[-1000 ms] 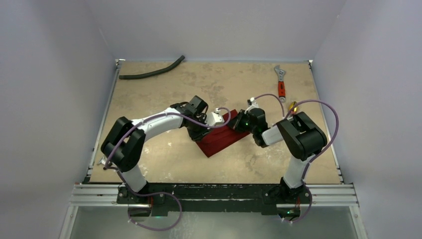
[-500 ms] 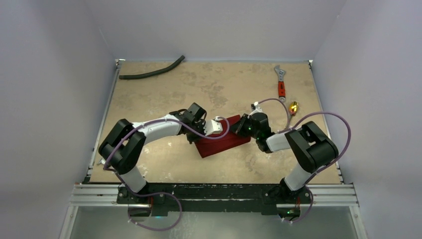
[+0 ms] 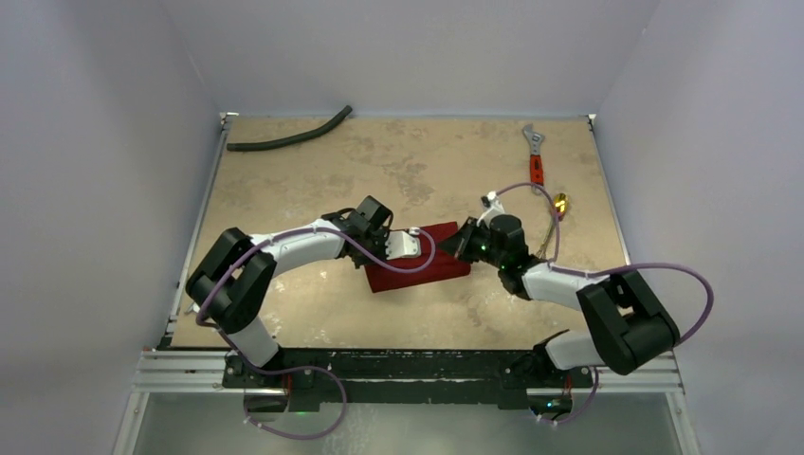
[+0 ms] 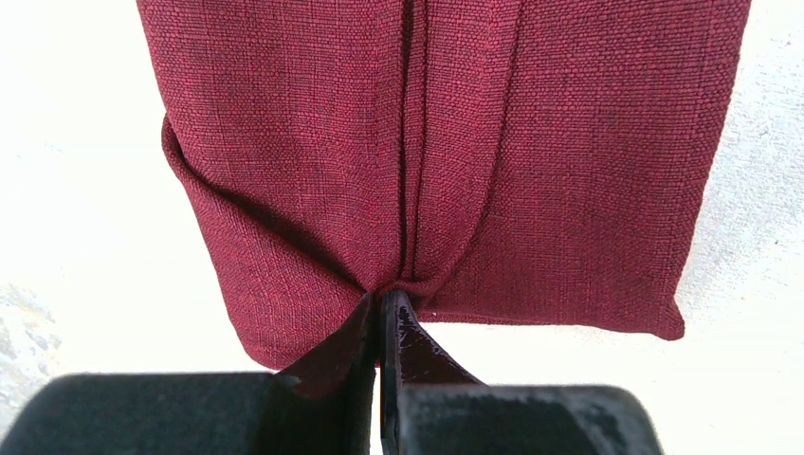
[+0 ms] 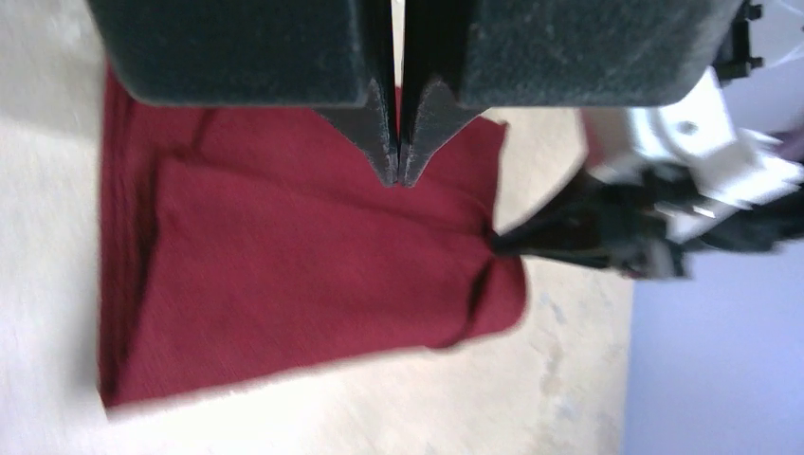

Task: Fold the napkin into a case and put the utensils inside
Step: Smooth out the 2/3-rectangle-folded napkin at the center of the board.

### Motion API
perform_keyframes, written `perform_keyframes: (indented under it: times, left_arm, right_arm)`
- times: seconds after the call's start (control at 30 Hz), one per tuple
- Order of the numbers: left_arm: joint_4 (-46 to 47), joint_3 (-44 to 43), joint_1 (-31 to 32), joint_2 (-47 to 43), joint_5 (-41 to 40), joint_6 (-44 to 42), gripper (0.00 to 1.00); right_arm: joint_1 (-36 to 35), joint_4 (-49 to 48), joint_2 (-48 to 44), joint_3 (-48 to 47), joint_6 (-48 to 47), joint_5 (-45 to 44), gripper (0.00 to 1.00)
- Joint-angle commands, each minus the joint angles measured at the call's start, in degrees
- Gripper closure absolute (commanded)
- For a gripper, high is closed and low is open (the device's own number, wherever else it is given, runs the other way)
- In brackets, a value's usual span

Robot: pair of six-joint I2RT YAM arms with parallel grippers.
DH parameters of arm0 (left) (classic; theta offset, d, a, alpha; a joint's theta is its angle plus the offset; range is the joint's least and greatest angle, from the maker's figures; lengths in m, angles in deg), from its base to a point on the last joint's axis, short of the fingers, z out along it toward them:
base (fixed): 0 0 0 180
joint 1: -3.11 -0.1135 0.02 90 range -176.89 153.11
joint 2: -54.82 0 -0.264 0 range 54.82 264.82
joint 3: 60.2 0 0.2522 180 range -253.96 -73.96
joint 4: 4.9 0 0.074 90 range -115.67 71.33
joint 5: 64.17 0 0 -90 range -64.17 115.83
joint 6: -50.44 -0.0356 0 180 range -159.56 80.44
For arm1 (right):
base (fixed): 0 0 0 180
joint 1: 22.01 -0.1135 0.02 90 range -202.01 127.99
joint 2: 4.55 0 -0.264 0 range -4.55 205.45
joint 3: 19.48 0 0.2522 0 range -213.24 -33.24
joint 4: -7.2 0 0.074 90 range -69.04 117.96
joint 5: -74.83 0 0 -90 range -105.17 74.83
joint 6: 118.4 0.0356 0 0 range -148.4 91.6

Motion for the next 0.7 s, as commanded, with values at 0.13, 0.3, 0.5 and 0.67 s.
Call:
perform_keyframes:
  times: [0.13, 0.3, 0.5, 0.67]
  left_arm:
    - [0.1, -0.5, 0.0, -2.9, -1.4, -3.9, 1.0]
    - [-0.5, -1.4, -0.1, -2.8, -1.0, -5.0, 1.0]
    - [-2.6, -5.3, -0.1, -2.4, 0.1, -4.5, 1.0]
    - [-5.5, -9.1, -0.1, -2.5, 1.5, -3.9, 1.0]
  right_arm:
    - [-0.3, 0.2, 2.5, 6.8, 2.9, 0.9, 1.0]
    - [-0.3, -0.2, 6.8, 6.3, 3.6, 1.6, 1.0]
    - [-0.3, -0.1, 8.0, 7.3, 5.3, -1.9, 1.0]
    - [-0.3, -0.7, 8.1, 8.3, 6.2, -4.4, 1.0]
